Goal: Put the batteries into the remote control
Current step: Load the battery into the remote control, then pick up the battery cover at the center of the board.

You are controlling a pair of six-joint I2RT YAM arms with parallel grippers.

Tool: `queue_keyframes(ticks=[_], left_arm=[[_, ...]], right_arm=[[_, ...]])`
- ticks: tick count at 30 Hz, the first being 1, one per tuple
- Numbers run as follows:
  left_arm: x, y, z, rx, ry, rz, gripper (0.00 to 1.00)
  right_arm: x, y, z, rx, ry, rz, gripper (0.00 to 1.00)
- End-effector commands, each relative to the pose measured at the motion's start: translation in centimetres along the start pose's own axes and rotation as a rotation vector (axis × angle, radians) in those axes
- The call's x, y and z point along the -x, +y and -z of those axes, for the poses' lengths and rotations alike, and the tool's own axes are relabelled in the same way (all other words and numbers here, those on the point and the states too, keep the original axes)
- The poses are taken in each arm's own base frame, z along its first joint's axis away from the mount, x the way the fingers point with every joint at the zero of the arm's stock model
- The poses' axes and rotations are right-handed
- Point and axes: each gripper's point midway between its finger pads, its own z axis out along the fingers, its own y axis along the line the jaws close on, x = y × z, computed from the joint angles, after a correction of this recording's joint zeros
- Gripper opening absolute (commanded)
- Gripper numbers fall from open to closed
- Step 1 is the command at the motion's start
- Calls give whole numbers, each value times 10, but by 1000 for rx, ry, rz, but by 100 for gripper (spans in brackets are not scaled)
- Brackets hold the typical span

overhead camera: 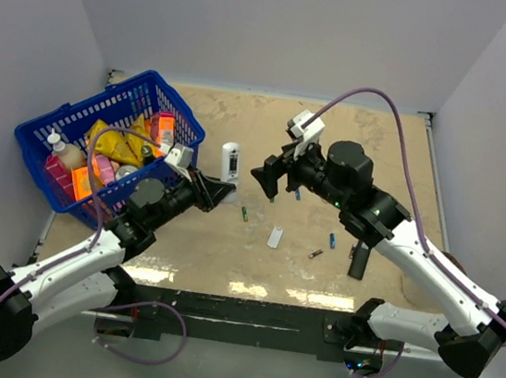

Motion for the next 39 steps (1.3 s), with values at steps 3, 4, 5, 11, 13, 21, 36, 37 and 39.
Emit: queue_keyframes(ticks=[3,4,5,11,13,21,36,37,39], left_arm=[[7,15,10,62,-56,-69,0],[6,14,12,59,-58,-70,0],[3,16,13,59,-51,-69,0],[-4,13,18,36,-34,-58,0],[-6,11,19,25,-25,-55,0],[-10,8,23,8,-9,-55,0],[-16,10,25,9,16,-49,0],[-15,10,25,10,15,-49,0],[-15,10,26,13,15,-50,0]], right_arm=[[-61,-29,20,-243,139,-275,98],[-72,-31,20,-270,171,-315,98],[-82,-34,21,-296,207,-330,98],[-161,-41,26,-425,509,-374,83],[-181,-39,25,-407,574,-341,73],[-243,-40,15,-291,760,-222,51],[-284,-45,-16,-41,913,47,37],[-289,-44,-19,-31,925,45,37],[-292,-43,-24,-10,927,52,37]])
